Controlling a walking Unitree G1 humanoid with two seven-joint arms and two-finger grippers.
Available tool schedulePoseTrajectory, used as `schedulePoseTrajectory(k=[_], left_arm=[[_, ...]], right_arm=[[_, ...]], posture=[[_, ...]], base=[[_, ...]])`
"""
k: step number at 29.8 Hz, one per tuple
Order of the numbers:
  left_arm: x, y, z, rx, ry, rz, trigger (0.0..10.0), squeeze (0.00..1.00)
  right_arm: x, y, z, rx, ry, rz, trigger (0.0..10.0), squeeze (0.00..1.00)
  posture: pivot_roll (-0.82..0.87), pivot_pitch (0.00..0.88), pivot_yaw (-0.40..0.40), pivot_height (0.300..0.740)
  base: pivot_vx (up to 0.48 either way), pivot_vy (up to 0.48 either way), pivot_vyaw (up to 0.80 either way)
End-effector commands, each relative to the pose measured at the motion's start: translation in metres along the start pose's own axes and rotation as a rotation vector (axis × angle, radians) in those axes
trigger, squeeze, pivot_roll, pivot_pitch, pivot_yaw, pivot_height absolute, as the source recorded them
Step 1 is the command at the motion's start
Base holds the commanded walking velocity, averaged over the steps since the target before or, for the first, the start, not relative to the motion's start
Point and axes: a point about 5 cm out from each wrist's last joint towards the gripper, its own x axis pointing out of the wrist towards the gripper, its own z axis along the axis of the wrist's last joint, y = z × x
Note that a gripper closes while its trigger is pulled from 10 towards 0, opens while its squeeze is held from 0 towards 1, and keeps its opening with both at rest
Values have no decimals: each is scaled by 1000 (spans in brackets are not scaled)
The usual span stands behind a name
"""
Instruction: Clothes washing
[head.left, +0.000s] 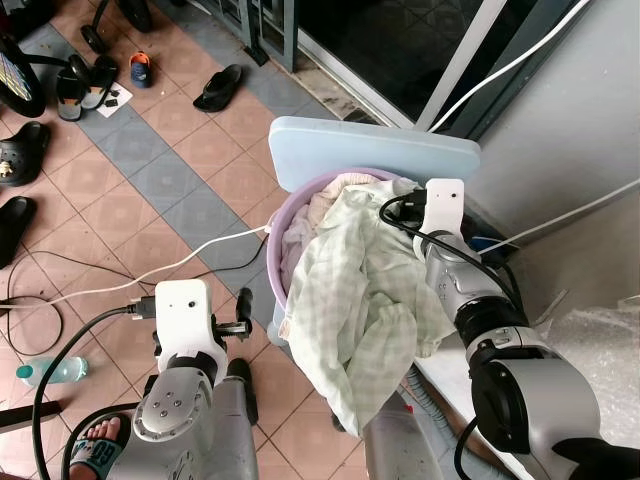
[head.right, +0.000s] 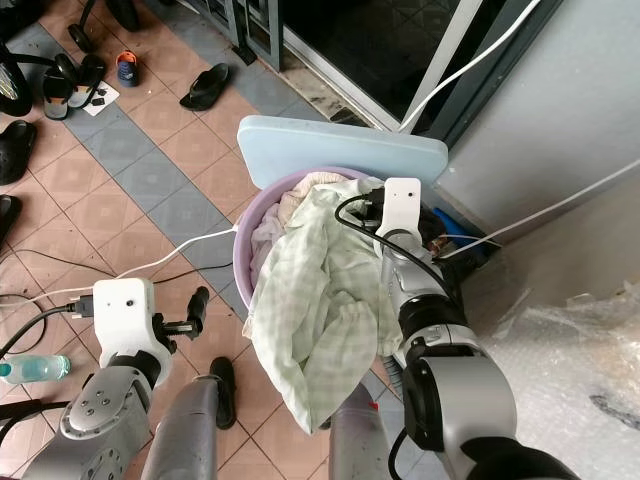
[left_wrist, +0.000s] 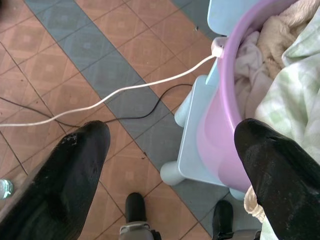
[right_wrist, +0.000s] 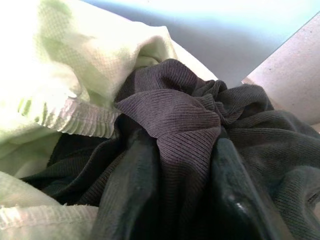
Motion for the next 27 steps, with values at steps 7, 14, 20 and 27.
schedulePoseTrajectory(k=[7,14,20,27], left_arm=[[16,-4,2,-9,-7,-16,10000,0],[32,0,9,17,-54,-1,10000,0],[49,-7,16,39,-117,-5,10000,0],[71,-6,24,57,-153,-17,10000,0]], right_arm=[[1,0,3,40,-10,15,0,0],[-1,14,26,142,-127,155,0,0],[-17,25,66,190,-352,320,0,0],[-46,29,109,214,-591,429,0,0]], posture=[[116,307,-57,740],[97,230,-44,740],[54,136,-18,740],[8,53,13,740]], base=[[0,0,0],[0,0,0],[0,0,0],[0,0,0]])
